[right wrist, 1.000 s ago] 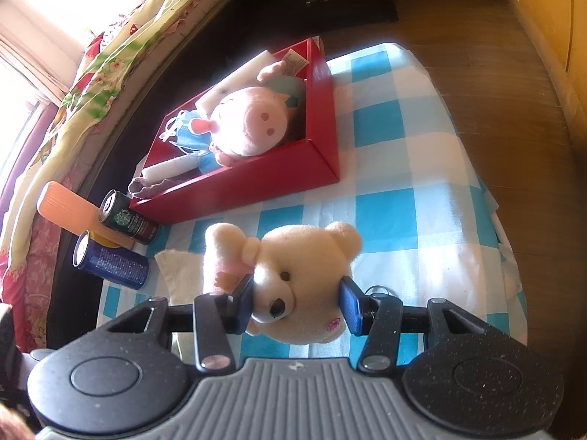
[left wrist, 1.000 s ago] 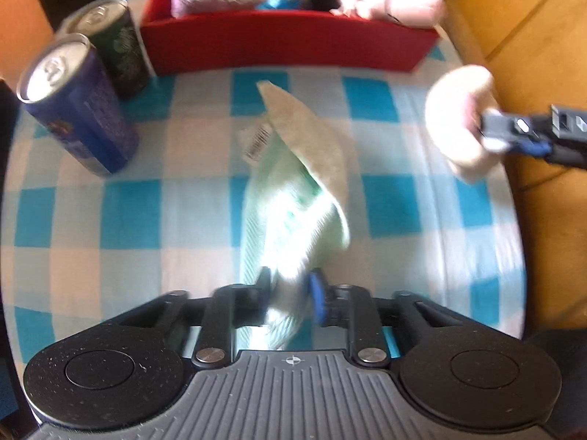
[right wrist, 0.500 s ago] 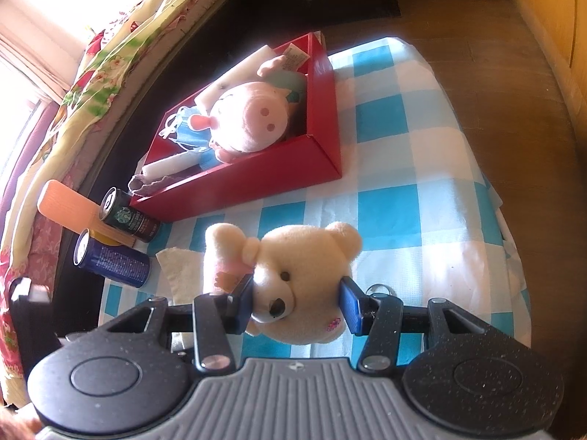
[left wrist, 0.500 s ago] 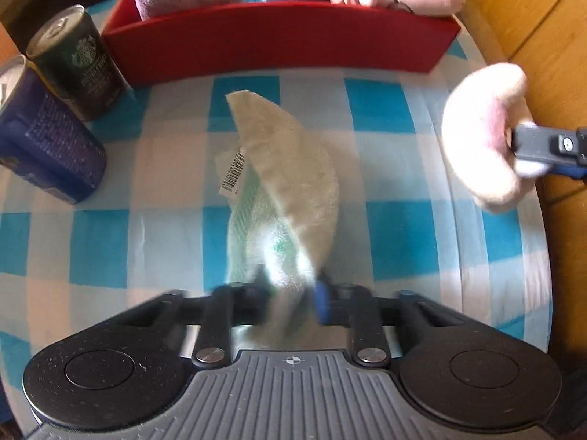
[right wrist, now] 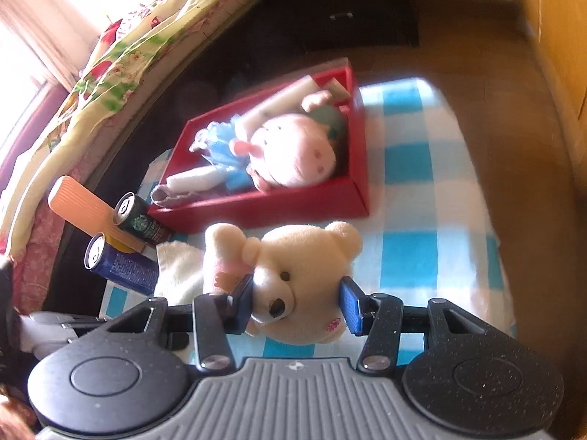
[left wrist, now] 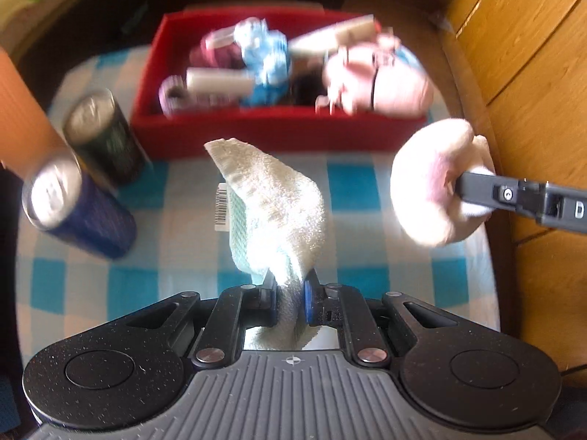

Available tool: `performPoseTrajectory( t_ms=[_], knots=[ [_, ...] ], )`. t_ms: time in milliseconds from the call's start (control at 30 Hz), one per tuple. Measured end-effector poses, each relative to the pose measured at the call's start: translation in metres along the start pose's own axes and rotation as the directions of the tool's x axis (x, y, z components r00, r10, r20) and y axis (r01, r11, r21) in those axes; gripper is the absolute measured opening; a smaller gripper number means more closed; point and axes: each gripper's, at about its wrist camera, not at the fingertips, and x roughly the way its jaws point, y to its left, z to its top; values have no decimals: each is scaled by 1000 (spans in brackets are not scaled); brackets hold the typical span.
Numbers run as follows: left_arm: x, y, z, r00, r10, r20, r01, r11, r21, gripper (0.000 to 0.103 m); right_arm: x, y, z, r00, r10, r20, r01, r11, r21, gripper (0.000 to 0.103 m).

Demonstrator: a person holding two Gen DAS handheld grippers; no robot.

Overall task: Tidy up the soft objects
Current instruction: 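Lift and carry the towel in the left gripper to the red box while the right gripper carries the bear, then open the left gripper to drop the towel while the right gripper drops the bear in the box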

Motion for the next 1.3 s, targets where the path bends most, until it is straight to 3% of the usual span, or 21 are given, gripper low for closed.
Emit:
performPoseTrajectory(
  t_ms=[233,500,967,1300],
  knots=[
    [-36,-2,45,996,30,89,-31,999,9,10,-26,41,46,997,-22,76,28,996,-79,26],
    [-55,7,108,983,72,168,-69,997,-24,10,-22,82,100,991,-65,119,83,985,-150,26],
    [-14,30,166,980,103,171,-91,993,-75,11,27,81,153,985,-138,104,154,974,-167,26],
    [24,39,187,984,104,146,-88,990,-113,16,74,66,169,984,-169,63,176,975,-137,27]
  ],
)
